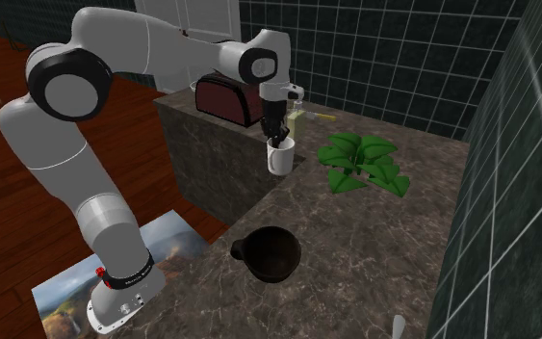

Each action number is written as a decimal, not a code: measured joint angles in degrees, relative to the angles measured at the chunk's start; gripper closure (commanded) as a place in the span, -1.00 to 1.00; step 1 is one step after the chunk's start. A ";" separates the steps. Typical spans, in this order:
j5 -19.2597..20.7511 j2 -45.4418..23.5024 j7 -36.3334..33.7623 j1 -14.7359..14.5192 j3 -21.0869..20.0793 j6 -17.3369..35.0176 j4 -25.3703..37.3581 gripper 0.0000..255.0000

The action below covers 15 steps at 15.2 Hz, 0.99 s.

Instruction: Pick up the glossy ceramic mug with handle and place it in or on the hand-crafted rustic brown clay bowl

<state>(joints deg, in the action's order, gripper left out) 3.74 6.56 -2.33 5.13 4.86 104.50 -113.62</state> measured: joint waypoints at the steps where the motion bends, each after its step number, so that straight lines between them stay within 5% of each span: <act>1: 0.01 0.18 0.03 0.01 0.00 -0.52 0.34 1.00; 15: 5.55 19.55 11.73 6.35 7.78 -2.80 -15.63 1.00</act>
<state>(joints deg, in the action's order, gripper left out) 9.28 26.11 9.40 11.48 12.64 101.71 -129.24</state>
